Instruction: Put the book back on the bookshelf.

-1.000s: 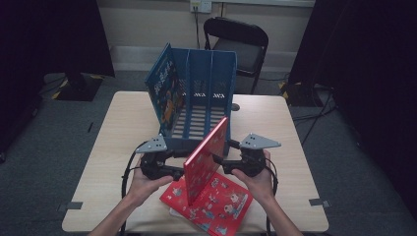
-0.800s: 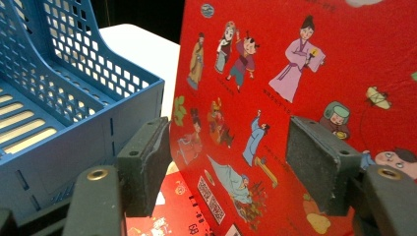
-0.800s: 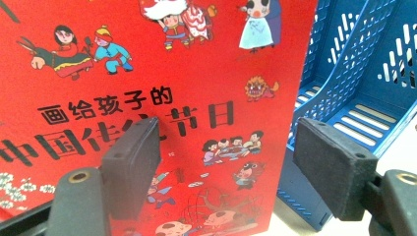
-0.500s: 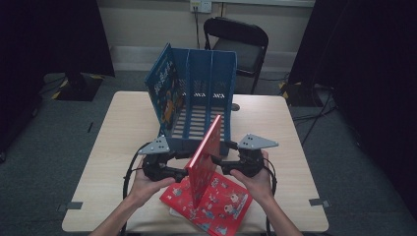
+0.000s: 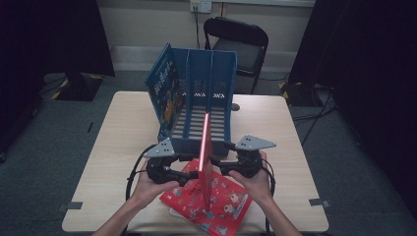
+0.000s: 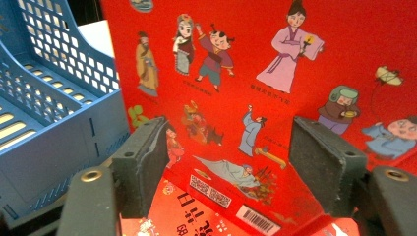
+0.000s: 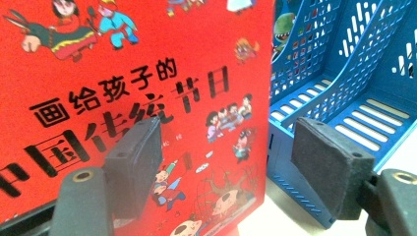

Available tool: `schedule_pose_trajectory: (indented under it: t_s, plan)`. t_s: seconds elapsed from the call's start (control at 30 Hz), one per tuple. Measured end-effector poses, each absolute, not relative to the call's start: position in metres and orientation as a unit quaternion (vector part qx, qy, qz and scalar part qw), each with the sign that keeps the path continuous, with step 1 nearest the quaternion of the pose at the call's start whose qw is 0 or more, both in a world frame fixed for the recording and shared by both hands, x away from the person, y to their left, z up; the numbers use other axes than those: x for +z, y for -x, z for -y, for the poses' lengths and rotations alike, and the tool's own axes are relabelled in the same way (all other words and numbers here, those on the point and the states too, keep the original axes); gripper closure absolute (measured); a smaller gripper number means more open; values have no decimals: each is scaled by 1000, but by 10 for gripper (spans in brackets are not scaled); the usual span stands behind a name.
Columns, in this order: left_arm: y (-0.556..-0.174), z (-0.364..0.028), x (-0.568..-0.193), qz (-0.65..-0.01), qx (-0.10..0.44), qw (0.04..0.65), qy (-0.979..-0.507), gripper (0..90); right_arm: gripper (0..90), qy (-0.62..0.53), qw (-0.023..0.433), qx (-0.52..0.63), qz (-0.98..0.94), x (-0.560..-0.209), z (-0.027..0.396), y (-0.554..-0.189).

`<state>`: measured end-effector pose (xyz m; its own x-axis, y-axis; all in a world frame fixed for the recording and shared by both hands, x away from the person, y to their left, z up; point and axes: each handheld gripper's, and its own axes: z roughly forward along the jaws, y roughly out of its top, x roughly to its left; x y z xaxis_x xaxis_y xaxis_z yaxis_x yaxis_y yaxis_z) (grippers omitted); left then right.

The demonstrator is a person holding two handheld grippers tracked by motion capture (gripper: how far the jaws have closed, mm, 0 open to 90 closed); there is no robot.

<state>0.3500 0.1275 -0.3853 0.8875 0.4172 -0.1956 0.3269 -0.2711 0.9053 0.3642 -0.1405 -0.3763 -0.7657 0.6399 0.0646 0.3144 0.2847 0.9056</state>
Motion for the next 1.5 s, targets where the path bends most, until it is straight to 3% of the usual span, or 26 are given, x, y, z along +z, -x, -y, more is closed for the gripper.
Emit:
schedule_pose_trajectory:
  t_s: [1.5]
  plan:
    - [-350,-119,-390,-227,15,547,-805,226,293,-308,134,492,-803,-395,137,-366]
